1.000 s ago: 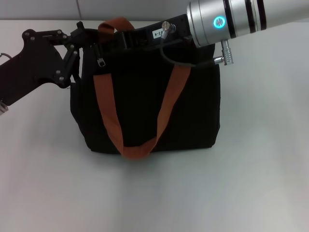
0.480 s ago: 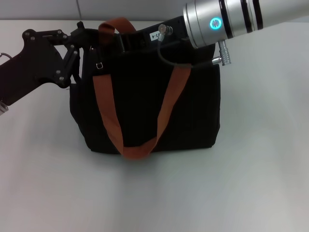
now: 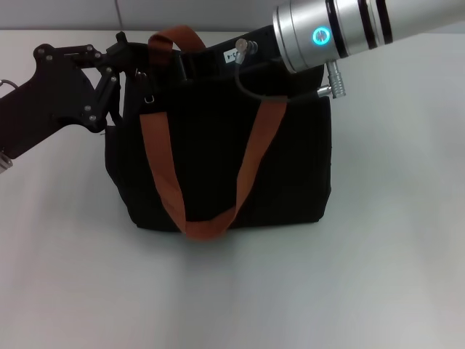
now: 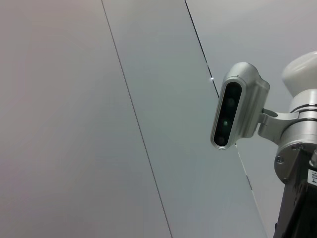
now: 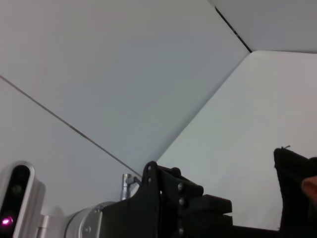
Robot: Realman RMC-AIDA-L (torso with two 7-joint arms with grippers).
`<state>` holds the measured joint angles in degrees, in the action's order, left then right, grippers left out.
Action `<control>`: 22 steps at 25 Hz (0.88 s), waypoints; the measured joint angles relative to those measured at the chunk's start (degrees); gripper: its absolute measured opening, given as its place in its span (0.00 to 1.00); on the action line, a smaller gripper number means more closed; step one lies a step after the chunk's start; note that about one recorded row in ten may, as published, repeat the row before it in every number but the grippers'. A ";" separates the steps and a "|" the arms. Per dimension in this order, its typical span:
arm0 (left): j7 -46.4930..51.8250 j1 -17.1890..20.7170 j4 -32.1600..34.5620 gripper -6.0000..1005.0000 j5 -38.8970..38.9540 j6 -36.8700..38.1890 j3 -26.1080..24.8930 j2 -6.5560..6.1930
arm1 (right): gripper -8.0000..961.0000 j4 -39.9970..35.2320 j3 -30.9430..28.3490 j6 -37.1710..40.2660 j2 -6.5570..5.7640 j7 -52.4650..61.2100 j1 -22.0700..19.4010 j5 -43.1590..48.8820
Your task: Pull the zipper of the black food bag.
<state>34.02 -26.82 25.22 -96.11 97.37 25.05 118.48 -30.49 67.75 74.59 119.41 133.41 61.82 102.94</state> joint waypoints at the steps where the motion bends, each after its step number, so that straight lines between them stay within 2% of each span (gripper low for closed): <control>1: 0.00 -0.03 0.00 0.03 0.00 0.01 0.00 0.00 | 0.18 -0.02 0.02 -0.03 0.02 0.02 0.04 0.11; 2: 0.00 -0.03 0.00 0.03 0.00 0.02 0.00 0.00 | 0.18 -0.08 0.04 -0.05 0.02 0.04 0.10 0.13; 7: 0.00 -0.06 0.01 0.03 0.03 0.08 -0.01 0.00 | 0.02 -0.15 0.10 -0.11 0.03 0.08 0.41 0.25; 14: 0.00 -0.06 0.00 0.03 0.40 0.11 0.00 0.00 | 0.01 -1.19 0.09 -0.12 0.03 1.56 0.18 1.22; 22: 0.00 0.16 -0.01 0.03 1.17 0.10 0.01 -0.02 | 0.01 -4.57 0.08 -0.14 0.07 4.10 -2.32 2.54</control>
<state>34.01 -26.65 25.21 -94.94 97.47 25.06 118.46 -35.07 67.84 74.44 119.48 137.50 59.50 105.49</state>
